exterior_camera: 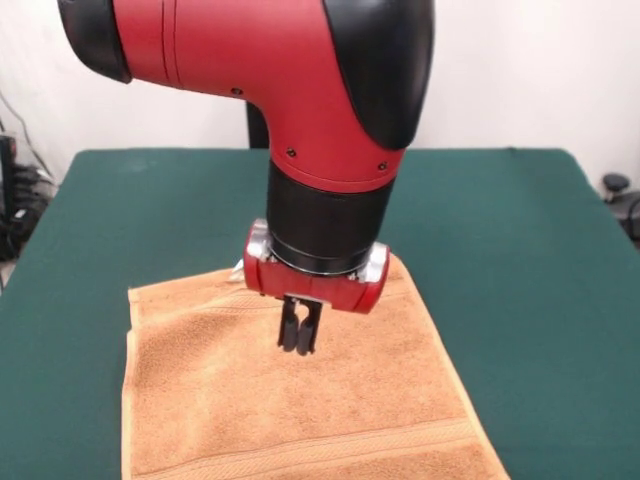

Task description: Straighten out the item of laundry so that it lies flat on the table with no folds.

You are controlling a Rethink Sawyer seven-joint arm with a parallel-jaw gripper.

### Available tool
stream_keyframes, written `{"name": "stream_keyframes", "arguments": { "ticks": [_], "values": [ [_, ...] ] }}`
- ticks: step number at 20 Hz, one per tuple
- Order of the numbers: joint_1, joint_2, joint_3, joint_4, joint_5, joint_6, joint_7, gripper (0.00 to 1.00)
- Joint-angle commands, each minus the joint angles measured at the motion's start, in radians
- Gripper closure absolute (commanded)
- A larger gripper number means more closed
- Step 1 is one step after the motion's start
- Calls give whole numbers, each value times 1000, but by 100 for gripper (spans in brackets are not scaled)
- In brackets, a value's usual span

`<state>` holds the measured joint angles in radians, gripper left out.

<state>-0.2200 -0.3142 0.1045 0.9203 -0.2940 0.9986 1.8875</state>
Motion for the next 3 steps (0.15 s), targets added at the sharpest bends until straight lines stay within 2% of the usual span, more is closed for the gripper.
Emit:
{"name": "stream_keyframes", "arguments": {
  "ticks": [1,3],
  "values": [
    [31,-21,-2,155,-29,-88,62,100],
    [31,-15,2,143,-30,-92,59,100]
  ]
}}
